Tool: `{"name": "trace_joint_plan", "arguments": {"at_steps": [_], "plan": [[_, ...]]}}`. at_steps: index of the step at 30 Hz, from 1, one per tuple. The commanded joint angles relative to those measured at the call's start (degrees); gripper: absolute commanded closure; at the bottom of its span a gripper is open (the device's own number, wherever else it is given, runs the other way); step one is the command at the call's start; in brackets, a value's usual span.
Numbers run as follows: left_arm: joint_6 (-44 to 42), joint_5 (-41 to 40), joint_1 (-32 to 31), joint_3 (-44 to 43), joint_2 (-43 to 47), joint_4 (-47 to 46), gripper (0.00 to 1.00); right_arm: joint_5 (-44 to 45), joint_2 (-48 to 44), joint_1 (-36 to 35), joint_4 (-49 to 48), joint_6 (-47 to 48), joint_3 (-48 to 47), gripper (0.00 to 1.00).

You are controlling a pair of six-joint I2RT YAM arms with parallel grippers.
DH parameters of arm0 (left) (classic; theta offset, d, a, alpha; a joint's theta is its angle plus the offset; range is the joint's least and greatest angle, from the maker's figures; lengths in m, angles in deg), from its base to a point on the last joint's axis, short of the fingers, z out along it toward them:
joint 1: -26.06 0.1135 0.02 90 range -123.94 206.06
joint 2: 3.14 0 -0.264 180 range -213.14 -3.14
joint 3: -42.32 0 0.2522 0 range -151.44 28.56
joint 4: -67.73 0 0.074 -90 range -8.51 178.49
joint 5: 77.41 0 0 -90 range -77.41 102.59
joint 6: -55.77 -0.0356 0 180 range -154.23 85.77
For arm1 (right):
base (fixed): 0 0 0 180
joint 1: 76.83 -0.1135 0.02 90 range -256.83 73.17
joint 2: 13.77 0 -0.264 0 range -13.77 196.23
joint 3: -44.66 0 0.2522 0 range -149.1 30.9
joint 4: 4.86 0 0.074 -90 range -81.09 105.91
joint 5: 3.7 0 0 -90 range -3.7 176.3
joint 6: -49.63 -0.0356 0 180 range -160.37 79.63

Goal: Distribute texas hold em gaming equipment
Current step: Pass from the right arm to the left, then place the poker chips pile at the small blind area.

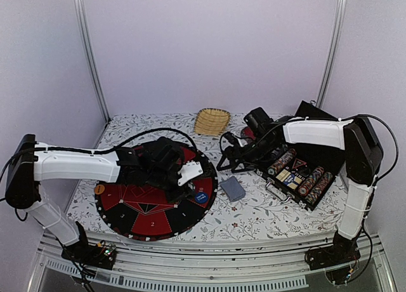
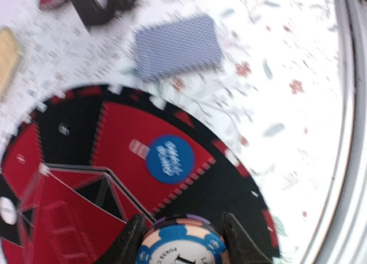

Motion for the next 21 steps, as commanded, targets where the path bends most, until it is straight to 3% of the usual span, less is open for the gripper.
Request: {"name": "trace_joint_plan", "arguments": {"at_steps": [1, 9, 21], "plan": [[6.82, 9.50, 1.07, 1.01, -2.01, 8.78, 1.00, 16.40, -4.61, 1.13, 5.50, 1.55, -1.22, 0.10], [12.88, 5.97, 1.58, -2.23, -13.10, 6.47, 1.00, 22.06, -6.11, 1.19, 8.78, 3.52, -1.95, 0.07], [13.34, 6.69, 0.69, -5.30, -17.83, 5.80, 1.00, 24.67, -8.59, 1.97, 9.91, 4.19, -1.16, 0.07]]}}
